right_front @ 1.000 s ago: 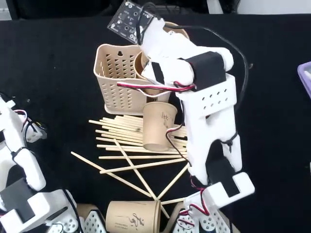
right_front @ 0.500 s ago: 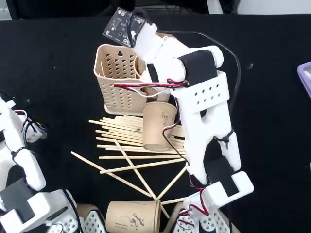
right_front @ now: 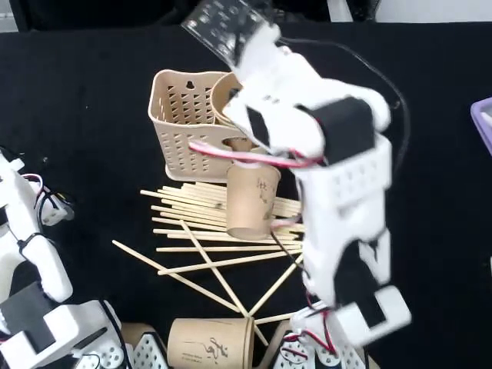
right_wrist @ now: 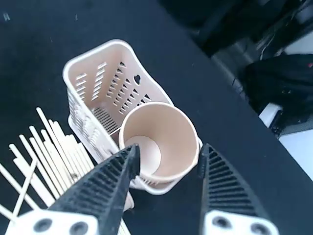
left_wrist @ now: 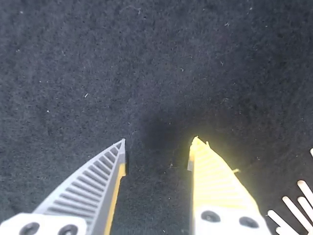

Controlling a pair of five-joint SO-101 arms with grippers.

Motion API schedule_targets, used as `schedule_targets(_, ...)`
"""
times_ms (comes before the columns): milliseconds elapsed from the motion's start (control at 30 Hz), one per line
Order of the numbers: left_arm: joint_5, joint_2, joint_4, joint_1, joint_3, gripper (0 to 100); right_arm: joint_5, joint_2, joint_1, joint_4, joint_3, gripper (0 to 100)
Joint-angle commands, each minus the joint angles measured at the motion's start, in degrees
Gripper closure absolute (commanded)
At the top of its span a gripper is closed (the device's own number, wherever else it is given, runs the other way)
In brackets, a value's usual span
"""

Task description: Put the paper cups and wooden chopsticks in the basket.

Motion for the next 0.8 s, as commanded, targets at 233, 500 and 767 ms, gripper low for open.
schedule_targets(233,0.1,-1.8,-0.6,0.4,-0.7,79,-0.7,-39.2,0.7,0.0,47.8,80.0)
schedule_targets(500,0.1,-1.8,-0.6,0.5,-0.7,79,-1.0,-53.5,20.4,-30.3,94.5,80.1)
schedule_targets(767,0.1,-1.8,-0.6,0.5,-0.7,79,-7.4,-42.5,20.9,-61.8,107.9,80.1)
